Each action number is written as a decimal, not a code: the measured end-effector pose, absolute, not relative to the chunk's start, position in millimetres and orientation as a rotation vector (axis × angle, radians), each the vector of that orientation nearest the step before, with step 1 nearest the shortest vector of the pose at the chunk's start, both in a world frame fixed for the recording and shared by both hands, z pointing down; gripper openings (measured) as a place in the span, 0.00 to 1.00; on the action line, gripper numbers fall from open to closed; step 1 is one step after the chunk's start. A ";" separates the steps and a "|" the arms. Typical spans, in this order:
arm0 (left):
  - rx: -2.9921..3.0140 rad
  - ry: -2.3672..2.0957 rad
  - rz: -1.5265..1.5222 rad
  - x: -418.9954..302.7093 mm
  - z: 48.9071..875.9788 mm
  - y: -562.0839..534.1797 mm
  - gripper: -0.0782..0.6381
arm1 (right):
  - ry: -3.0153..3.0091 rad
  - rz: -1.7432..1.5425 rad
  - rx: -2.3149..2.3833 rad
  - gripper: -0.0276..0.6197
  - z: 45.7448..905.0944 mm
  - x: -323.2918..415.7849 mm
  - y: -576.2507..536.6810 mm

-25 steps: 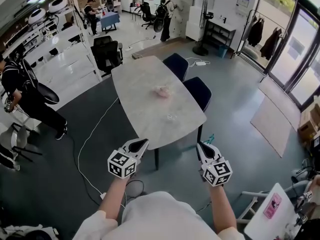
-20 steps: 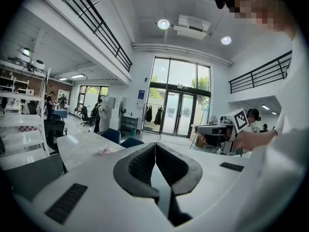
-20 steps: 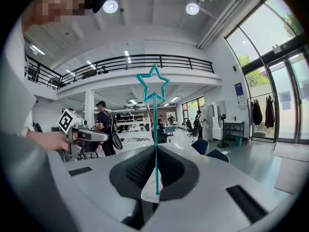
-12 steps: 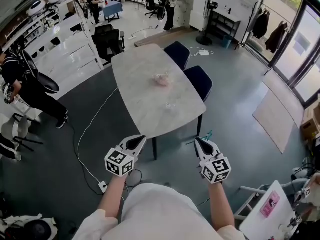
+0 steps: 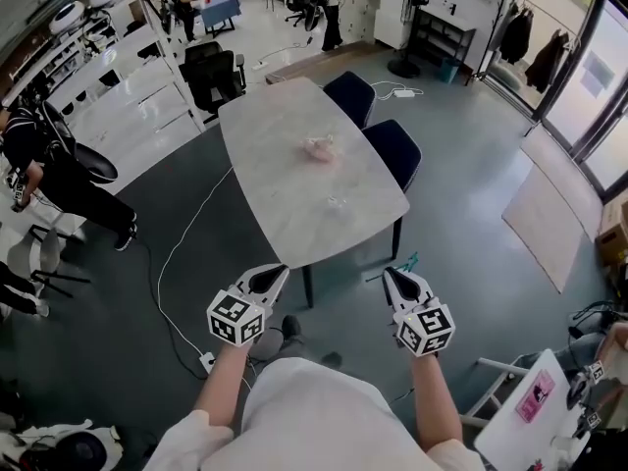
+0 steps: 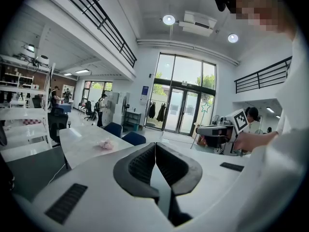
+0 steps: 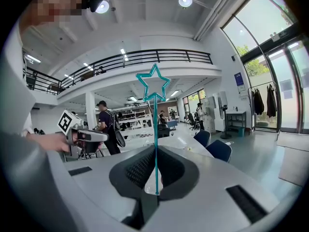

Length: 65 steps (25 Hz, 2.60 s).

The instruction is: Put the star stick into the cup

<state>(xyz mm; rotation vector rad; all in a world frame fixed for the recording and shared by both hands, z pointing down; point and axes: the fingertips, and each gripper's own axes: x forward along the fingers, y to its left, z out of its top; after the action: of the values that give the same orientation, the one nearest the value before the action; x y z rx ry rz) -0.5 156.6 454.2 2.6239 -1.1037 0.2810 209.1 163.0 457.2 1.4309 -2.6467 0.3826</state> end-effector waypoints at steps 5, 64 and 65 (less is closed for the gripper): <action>2.626 -1.064 0.273 -0.7 464.9 133.3 0.14 | -2.608 0.390 1.451 0.07 468.2 206.6 145.6; 2.377 -1.005 0.388 -32.6 561.0 -186.6 0.14 | -2.600 0.474 1.170 0.07 580.2 122.0 -250.5; 2.367 -1.010 0.390 -30.5 565.2 -189.7 0.14 | -2.605 0.471 1.155 0.07 586.8 121.1 -256.0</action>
<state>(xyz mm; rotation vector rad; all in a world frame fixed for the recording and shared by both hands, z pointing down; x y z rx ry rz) -30.5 -189.7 565.2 2.3669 -1.0102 0.3901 121.1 -256.0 586.8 1.1549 -2.6047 0.4711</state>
